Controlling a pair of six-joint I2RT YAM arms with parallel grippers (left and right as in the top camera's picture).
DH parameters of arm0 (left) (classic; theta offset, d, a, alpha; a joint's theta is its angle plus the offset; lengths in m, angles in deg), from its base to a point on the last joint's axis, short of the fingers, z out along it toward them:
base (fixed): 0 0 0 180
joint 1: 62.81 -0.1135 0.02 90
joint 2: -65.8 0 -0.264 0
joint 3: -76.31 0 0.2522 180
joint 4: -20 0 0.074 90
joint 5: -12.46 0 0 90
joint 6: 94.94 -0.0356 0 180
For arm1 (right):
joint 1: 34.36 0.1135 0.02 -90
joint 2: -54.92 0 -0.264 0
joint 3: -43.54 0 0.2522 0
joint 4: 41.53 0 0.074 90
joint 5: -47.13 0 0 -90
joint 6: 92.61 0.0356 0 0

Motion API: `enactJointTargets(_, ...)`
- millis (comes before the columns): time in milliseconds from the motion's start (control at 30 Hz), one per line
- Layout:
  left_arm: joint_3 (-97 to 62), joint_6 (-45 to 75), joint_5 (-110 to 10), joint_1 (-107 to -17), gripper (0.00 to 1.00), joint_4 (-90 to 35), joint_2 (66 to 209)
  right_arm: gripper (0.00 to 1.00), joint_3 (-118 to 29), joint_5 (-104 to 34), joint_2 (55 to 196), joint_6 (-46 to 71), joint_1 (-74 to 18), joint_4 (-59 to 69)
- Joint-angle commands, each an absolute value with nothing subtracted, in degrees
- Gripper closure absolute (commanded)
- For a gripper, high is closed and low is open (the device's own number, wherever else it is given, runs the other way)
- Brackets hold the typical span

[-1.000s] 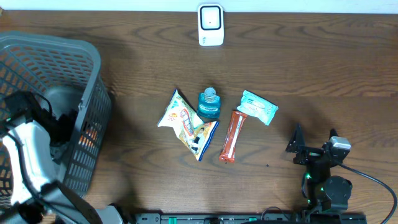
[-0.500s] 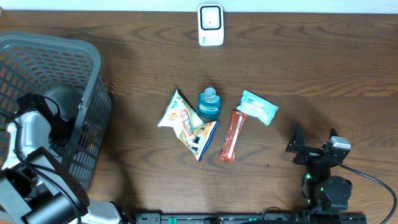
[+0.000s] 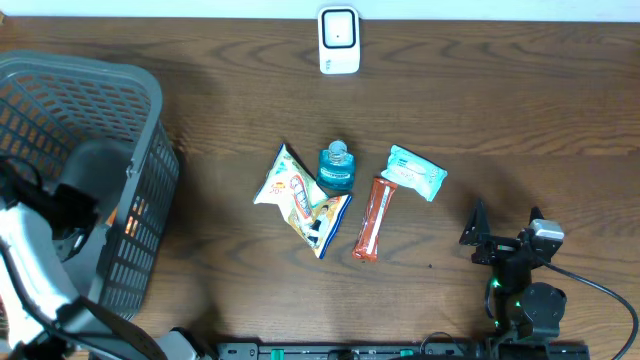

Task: Scan the item barcode
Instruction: 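Reach the left gripper into the basket and grasp the orange-white pack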

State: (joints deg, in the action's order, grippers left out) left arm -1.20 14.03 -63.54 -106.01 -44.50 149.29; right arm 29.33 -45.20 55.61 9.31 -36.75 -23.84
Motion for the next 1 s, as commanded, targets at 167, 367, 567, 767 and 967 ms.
enactJointTargets(167, -2.25, 16.65, -63.82, -105.97, 0.18, -44.96, 146.07, 0.01, 29.46, -45.48, 55.30, 8.92, -36.56, -23.73)
enactJointTargets(367, -1.53, 9.59, -63.78, -100.16, 0.02, -42.18, 150.45, 0.01, 29.46, -45.48, 55.30, 8.92, -36.56, -23.73)
enactJointTargets(567, -1.53, 9.68, -66.68, -96.20, 0.02, -40.54, 156.98, 0.01, 29.46, -45.48, 55.30, 8.92, -36.56, -23.71)
enactJointTargets(767, -1.53, 9.70, -67.80, -95.94, 0.02, -39.41, 162.99, 0.01, 29.46, -45.48, 55.30, 8.92, -36.56, -23.73)
enactJointTargets(967, -1.53, 9.72, -68.61, -95.94, 0.02, -38.55, 168.81, 0.01, 29.46, -45.50, 55.30, 8.92, -36.56, -23.73)
